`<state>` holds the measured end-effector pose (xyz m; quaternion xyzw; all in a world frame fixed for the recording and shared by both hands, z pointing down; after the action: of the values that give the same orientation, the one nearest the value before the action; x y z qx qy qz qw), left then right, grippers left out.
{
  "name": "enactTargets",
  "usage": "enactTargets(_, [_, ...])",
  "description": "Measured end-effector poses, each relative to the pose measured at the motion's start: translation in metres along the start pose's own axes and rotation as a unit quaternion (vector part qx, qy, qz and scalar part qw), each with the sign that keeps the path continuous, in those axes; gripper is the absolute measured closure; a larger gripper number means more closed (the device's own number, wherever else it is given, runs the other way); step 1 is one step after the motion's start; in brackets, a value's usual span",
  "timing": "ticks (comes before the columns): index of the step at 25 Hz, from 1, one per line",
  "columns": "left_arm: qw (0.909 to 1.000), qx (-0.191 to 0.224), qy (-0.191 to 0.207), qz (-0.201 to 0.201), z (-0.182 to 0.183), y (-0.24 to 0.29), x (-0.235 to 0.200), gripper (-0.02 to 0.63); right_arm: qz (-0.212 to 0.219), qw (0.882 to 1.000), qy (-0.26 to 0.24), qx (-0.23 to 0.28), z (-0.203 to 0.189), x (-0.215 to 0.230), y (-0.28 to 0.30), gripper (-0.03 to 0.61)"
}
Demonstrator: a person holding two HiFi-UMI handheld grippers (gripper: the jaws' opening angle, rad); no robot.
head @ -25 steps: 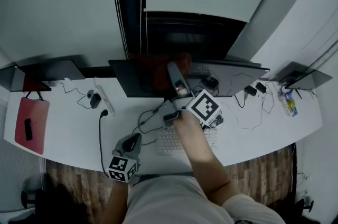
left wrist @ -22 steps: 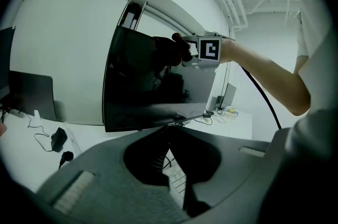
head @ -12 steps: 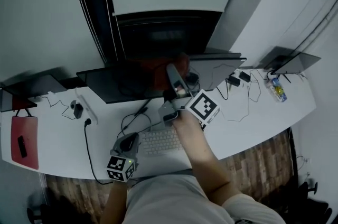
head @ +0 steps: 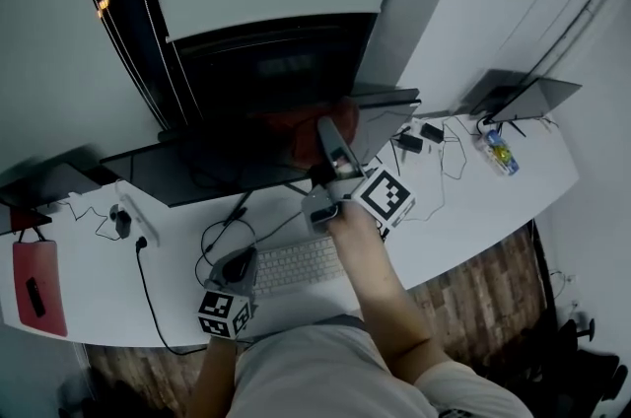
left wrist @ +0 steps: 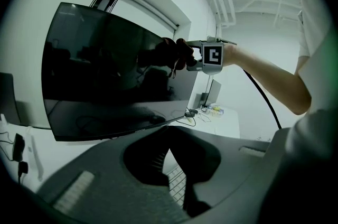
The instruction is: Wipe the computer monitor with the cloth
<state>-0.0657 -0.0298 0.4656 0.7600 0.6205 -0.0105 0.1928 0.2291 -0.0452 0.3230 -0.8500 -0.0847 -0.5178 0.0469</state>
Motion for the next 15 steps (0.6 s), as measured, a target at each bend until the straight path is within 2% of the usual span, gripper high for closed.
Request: enactTargets(15, [0.9989, -0.012, 0.009, -0.044, 0.006, 0.078, 0.036, 0.604, -0.027, 0.998, 0.005, 0.055, 0.096, 0.056, -0.03, 0.422])
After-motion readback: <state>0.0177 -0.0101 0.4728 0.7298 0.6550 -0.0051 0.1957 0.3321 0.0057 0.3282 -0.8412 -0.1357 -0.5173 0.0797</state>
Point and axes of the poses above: the fingertips, and each gripper's own axes: y forward along the fingers, x to its right, z out of its top, the point moved 9 cm from there along -y, backward along the fingers, and after that the axes turned 13 degrees about -z, right-handed, at the moved point
